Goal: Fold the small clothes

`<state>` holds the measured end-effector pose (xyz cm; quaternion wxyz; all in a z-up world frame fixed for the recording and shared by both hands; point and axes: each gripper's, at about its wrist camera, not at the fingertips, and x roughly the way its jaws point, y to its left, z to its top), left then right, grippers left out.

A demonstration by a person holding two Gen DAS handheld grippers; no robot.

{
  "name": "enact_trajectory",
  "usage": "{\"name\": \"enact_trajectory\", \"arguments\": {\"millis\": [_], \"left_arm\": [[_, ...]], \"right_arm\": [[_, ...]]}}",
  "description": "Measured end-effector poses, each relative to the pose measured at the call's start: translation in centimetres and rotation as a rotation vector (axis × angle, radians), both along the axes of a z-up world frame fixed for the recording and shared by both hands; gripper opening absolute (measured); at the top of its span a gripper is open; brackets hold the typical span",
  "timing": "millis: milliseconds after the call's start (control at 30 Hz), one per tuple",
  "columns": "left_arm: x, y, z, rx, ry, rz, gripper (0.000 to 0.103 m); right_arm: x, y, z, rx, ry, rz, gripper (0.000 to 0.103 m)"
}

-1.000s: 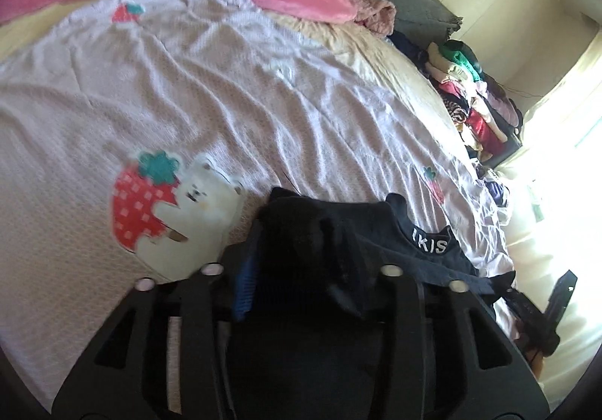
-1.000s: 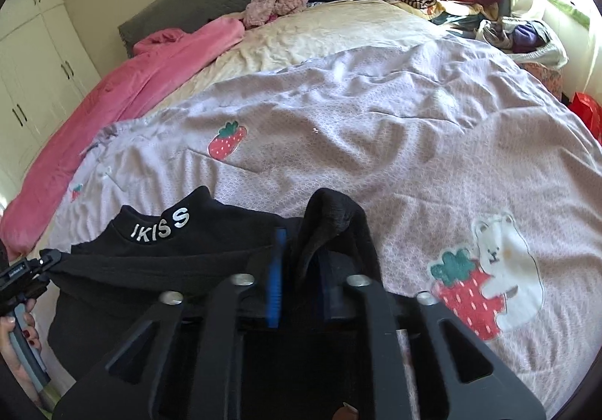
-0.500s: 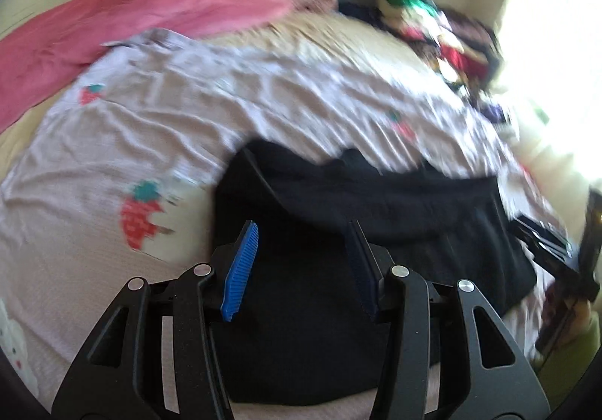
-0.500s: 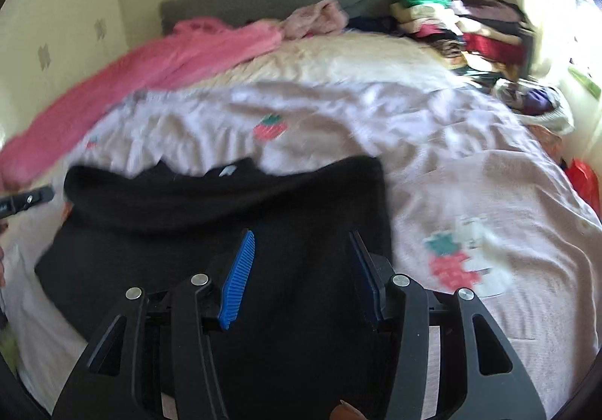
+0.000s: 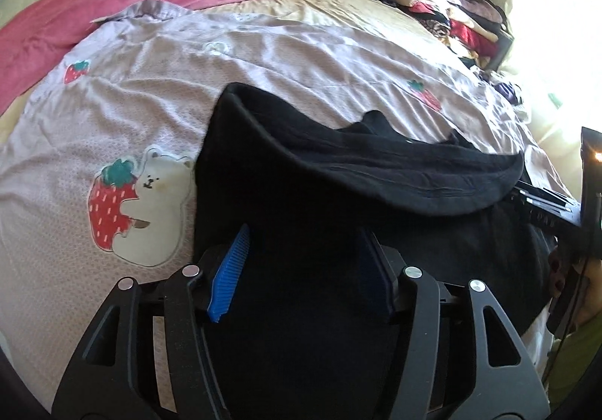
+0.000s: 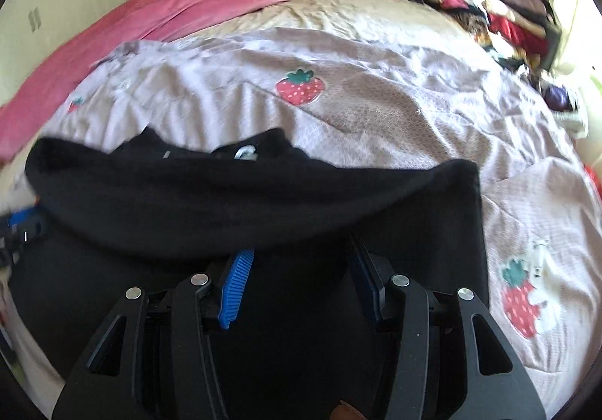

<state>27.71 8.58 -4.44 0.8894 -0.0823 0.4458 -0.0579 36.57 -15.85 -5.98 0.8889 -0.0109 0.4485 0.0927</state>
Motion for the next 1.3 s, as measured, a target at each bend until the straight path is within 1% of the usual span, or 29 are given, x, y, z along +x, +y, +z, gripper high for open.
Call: {"name": "enact_trajectory", "arguments": {"millis": [100, 167, 200, 233, 333, 400, 500, 600, 667, 867, 967, 1033, 1100, 1133, 1167, 1233, 1267, 1300], "left_arm": [[0.3, 0.7, 0.0, -0.004, -0.001, 0.020, 0.051], [0.4, 1.2, 0.0, -0.012, -0.003, 0.038, 0.054], [0.4, 1.3, 0.1, -0.003, -0.002, 0.043, 0.054], [0.4, 1.4, 0.1, 0.009, -0.001, 0.044, 0.056], [0.2, 1.6, 0.3, 0.006, -0.008, 0.049, 0.060], [0.1, 1.7, 0.5, 0.024, -0.014, 0.053, 0.061], [-0.2, 1.9, 0.7, 0.009, -0.014, 0.052, 0.061], [-0.5, 2.0, 1.1, 0.015, -0.024, 0.054, 0.062], [-0.7, 2.2, 1.4, 0.012, -0.029, 0.057, 0.064], [-1.3, 2.6, 2.2, 0.024, -0.045, 0.071, 0.067], [-1.4, 2.8, 2.5, 0.031, -0.049, 0.080, 0.070], [-1.5, 3.0, 2.8, 0.035, -0.054, 0.087, 0.071], [-1.7, 3.2, 3.0, 0.031, -0.057, 0.089, 0.072], [-1.8, 3.3, 3.2, 0.032, -0.060, 0.092, 0.073], [-1.9, 3.4, 3.3, 0.033, -0.062, 0.095, 0.076], [-2.0, 3.5, 3.6, 0.030, -0.065, 0.095, 0.080], [-2.1, 3.6, 3.6, 0.028, -0.067, 0.097, 0.080], [-2.2, 3.7, 3.8, 0.023, -0.069, 0.100, 0.081]], "right_arm": [[1.3, -0.4, 0.0, 0.023, -0.001, -0.044, 0.049], [2.0, -0.6, 0.0, 0.034, -0.001, -0.068, 0.049], [2.2, -0.7, 0.1, 0.038, -0.003, -0.080, 0.049], [2.3, -0.9, 0.1, 0.041, -0.006, -0.088, 0.049], [2.3, -1.2, 0.4, 0.040, -0.018, -0.100, 0.049], [1.8, -1.2, 0.8, 0.043, -0.032, -0.099, 0.049], [0.8, -1.1, 1.8, 0.053, -0.068, -0.076, 0.049], [-0.3, -0.7, 2.8, 0.051, -0.103, -0.038, 0.051], [-1.1, -0.3, 3.4, 0.049, -0.116, -0.006, 0.052], [-3.2, 0.7, 4.6, 0.045, -0.149, 0.054, 0.058], [-4.5, 1.0, 5.1, 0.055, -0.162, 0.078, 0.058], [-5.2, 1.2, 5.2, 0.051, -0.167, 0.088, 0.061], [-6.0, 1.2, 5.2, 0.052, -0.175, 0.096, 0.067], [-6.3, 1.2, 5.2, 0.055, -0.174, 0.101, 0.067], [-6.7, 1.3, 5.2, 0.056, -0.173, 0.105, 0.068], [-7.6, 1.6, 5.2, 0.055, -0.171, 0.115, 0.077], [-8.0, 1.6, 5.2, 0.053, -0.175, 0.117, 0.084], [-8.4, 1.7, 5.3, 0.054, -0.179, 0.118, 0.086]]}}
